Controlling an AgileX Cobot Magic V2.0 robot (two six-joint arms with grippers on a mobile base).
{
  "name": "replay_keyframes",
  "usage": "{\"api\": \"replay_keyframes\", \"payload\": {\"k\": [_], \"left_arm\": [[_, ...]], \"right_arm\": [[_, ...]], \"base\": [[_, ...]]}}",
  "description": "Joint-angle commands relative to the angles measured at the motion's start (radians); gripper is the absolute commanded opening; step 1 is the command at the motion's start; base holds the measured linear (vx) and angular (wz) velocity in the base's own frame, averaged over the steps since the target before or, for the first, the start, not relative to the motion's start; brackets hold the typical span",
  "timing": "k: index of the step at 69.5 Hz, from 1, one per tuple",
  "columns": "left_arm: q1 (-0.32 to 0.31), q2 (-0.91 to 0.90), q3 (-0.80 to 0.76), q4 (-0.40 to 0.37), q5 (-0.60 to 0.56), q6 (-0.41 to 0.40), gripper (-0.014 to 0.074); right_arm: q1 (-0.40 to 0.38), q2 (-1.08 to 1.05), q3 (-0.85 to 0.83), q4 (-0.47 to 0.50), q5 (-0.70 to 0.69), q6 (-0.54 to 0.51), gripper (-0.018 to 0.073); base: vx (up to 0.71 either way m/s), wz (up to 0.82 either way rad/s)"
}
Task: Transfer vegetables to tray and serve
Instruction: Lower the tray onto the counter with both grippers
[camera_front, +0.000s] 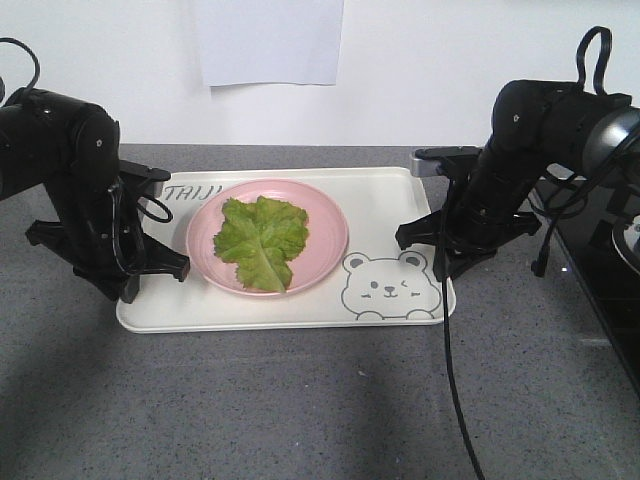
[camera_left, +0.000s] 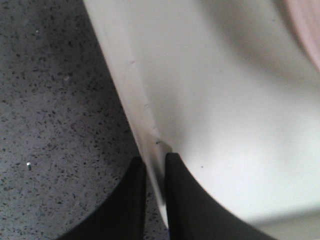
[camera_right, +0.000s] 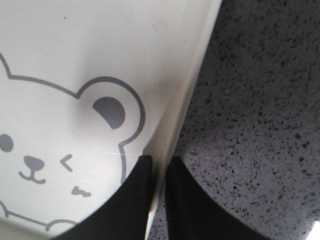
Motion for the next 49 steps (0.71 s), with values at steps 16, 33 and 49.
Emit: {"api": "replay_keyframes", "payload": {"k": [16,33,49], "left_arm": [[-0.033,-0.047,-0.031,-0.085,-0.041,0.057,0.0020],[-0.033,-0.047,-0.031,-0.085,-0.023,0.057,0.0124],[-0.033,-0.047,-0.031,-0.085,-0.008,0.056,0.0260]], "right_arm": [[0.029,-0.062,-0.034,0.130,-0.030,-0.040,0.0225],[0.029,-0.062,-0.034,0.124,-0.021,-0.032,0.0412],[0.029,-0.062,-0.034,0.116,-0.014,-0.022,0.0466]], "base": [[0.00,0.00],[0.00,0.00],[0.00,0.00]]}}
